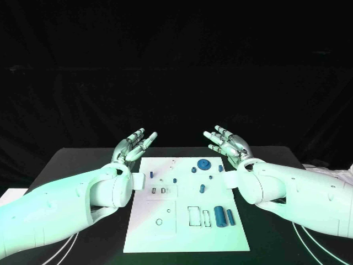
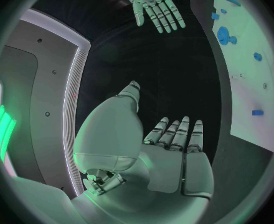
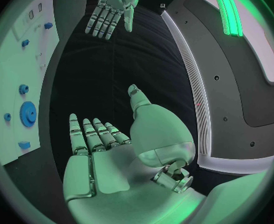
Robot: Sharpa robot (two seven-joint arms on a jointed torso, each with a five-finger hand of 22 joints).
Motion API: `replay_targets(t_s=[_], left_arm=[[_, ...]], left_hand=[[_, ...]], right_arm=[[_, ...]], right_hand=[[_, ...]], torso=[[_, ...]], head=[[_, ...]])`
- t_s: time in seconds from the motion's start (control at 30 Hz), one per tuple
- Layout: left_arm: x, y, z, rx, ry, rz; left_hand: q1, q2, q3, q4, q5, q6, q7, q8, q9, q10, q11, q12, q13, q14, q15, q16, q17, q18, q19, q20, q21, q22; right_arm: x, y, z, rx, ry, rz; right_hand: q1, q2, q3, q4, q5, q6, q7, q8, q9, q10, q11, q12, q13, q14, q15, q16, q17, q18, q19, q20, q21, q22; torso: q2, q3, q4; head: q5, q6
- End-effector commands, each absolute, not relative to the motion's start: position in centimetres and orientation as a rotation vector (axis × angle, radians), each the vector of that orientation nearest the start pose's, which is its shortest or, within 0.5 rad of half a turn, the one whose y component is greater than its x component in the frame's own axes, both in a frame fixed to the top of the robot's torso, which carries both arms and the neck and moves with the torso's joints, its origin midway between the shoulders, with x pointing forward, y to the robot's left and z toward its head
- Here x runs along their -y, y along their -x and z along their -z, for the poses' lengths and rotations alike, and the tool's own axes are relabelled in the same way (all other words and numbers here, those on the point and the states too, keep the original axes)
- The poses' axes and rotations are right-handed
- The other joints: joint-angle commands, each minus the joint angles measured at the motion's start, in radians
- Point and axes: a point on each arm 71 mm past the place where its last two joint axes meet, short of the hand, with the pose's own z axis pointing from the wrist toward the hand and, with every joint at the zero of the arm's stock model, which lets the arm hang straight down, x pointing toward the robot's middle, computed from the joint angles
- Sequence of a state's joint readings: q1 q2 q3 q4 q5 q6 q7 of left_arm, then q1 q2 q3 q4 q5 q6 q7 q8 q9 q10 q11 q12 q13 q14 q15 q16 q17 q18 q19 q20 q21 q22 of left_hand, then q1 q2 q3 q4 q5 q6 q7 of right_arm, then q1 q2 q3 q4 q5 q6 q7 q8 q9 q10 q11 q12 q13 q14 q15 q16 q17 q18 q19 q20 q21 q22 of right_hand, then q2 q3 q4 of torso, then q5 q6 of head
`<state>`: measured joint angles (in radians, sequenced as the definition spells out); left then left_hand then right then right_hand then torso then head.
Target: Assemble the parts on the task board
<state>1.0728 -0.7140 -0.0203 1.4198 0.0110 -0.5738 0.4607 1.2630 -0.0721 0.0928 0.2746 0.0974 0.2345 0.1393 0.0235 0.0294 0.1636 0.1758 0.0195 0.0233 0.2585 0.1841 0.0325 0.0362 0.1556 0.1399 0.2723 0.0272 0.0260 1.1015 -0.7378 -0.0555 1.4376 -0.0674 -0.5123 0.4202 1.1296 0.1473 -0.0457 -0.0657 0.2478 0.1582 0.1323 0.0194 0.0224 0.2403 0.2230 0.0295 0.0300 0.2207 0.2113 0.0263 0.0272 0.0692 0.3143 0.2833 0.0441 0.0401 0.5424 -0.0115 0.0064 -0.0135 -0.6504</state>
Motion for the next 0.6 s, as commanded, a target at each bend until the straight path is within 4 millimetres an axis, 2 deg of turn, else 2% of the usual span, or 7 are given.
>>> replay_targets(t_s=[0.03, 0.13, 0.23, 0.3, 0.4, 0.43, 0.6], left_arm=[[-18.4, -48.9, 23.8, -1.370, 1.223, 1.405], [-18.4, -48.9, 23.8, -1.370, 1.223, 1.405], [-18.4, -48.9, 23.8, -1.370, 1.223, 1.405], [-18.4, -48.9, 23.8, -1.370, 1.223, 1.405], [-18.4, -48.9, 23.8, -1.370, 1.223, 1.405], [-19.3, -48.9, 23.5, -1.354, 1.219, 1.421], [-19.6, -48.7, 22.9, -1.357, 1.208, 1.424]], left_hand=[[0.046, 0.015, -0.008, 0.010, 0.007, 0.029, 0.073, 0.009, 0.003, 0.044, 0.012, 0.009, 0.005, 0.081, 0.011, 0.017, 0.011, 0.013, 0.044, 0.018, 0.020, 0.010], [0.056, 0.029, -0.017, 0.006, 0.006, 0.078, 0.085, 0.017, 0.008, 0.115, 0.028, 0.019, 0.012, 0.228, 0.021, 0.051, 0.028, 0.005, 0.127, 0.021, 0.052, 0.025], [0.066, 0.043, -0.028, 0.000, 0.005, 0.159, 0.101, 0.029, 0.015, 0.233, 0.055, 0.035, 0.020, 0.406, 0.031, 0.088, 0.044, -0.005, 0.319, 0.020, 0.124, 0.057], [0.073, 0.055, -0.035, -0.007, 0.004, 0.297, 0.114, 0.060, 0.031, 0.471, 0.063, 0.087, 0.044, 0.569, 0.015, 0.146, 0.065, 0.012, 0.550, 0.017, 0.224, 0.098], [0.080, 0.063, -0.045, -0.015, 0.004, 0.431, 0.118, 0.089, 0.042, 0.634, 0.044, 0.119, 0.051, 0.668, -0.012, 0.178, 0.085, 0.025, 0.662, 0.003, 0.278, 0.116], [0.081, 0.066, -0.049, -0.018, 0.004, 0.461, 0.116, 0.094, 0.043, 0.649, 0.039, 0.120, 0.048, 0.689, -0.019, 0.181, 0.090, 0.029, 0.687, 0.000, 0.288, 0.118], [0.093, 0.072, -0.064, -0.033, 0.004, 0.576, 0.100, 0.122, 0.047, 0.735, 0.013, 0.140, 0.051, 0.800, -0.053, 0.212, 0.134, 0.030, 0.794, -0.031, 0.333, 0.130]], right_arm=[[17.8, -48.5, 23.8, -1.610, -1.021, -1.484], [17.6, -48.7, 24.0, -1.664, -0.990, -1.505], [17.5, -48.8, 24.1, -1.706, -0.965, -1.518], [17.5, -48.8, 24.1, -1.726, -0.953, -1.524], [17.5, -48.8, 24.2, -1.733, -0.950, -1.526], [20.0, -50.5, 22.3, -1.624, -0.540, -1.251], [20.4, -50.9, 21.5, -1.598, -0.425, -1.167]], right_hand=[[0.101, 0.009, 0.010, -0.047, 0.014, 0.159, 0.134, 0.024, 0.016, 0.271, 0.030, 0.042, 0.021, 0.265, 0.023, 0.048, 0.021, 0.058, 0.252, 0.007, 0.063, 0.029], [0.140, 0.006, 0.023, -0.078, -0.003, 0.286, 0.134, 0.044, 0.027, 0.461, 0.022, 0.072, 0.031, 0.461, 0.010, 0.085, 0.033, 0.075, 0.379, 0.008, 0.100, 0.041], [0.179, -0.004, 0.039, -0.115, -0.031, 0.426, 0.123, 0.064, 0.037, 0.604, -0.001, 0.096, 0.035, 0.618, -0.017, 0.114, 0.038, 0.103, 0.453, 0.006, 0.127, 0.045], [0.202, -0.019, 0.050, -0.146, -0.044, 0.548, 0.104, 0.083, 0.045, 0.660, -0.020, 0.105, 0.035, 0.687, -0.038, 0.124, 0.039, 0.113, 0.514, -0.004, 0.153, 0.049], [0.209, -0.025, 0.057, -0.165, -0.050, 0.639, 0.094, 0.092, 0.048, 0.702, -0.035, 0.105, 0.033, 0.738, -0.054, 0.127, 0.040, 0.117, 0.564, -0.019, 0.174, 0.052], [0.209, -0.026, 0.061, -0.172, -0.050, 0.667, 0.092, 0.093, 0.048, 0.715, -0.039, 0.103, 0.033, 0.756, -0.059, 0.126, 0.040, 0.117, 0.579, -0.024, 0.178, 0.051], [0.205, -0.030, 0.084, -0.208, -0.045, 0.744, 0.076, 0.091, 0.047, 0.790, -0.062, 0.094, 0.033, 0.865, -0.096, 0.137, 0.050, 0.114, 0.674, -0.065, 0.218, 0.058]], torso=[[0.000, 0.0000, 0.0003], [0.000, 0.0000, 0.0003], [0.000, 0.0000, 0.0003], [0.000, 0.0000, 0.0003], [0.000, 0.0000, 0.0003], [0.016, 0.0021, 0.0087], [0.035, 0.0010, 0.0129]], head=[[0.000, 0.000], [0.000, 0.000], [0.000, 0.000], [0.000, 0.000], [0.000, 0.000], [-0.032, -0.002], [-0.033, 0.003]])
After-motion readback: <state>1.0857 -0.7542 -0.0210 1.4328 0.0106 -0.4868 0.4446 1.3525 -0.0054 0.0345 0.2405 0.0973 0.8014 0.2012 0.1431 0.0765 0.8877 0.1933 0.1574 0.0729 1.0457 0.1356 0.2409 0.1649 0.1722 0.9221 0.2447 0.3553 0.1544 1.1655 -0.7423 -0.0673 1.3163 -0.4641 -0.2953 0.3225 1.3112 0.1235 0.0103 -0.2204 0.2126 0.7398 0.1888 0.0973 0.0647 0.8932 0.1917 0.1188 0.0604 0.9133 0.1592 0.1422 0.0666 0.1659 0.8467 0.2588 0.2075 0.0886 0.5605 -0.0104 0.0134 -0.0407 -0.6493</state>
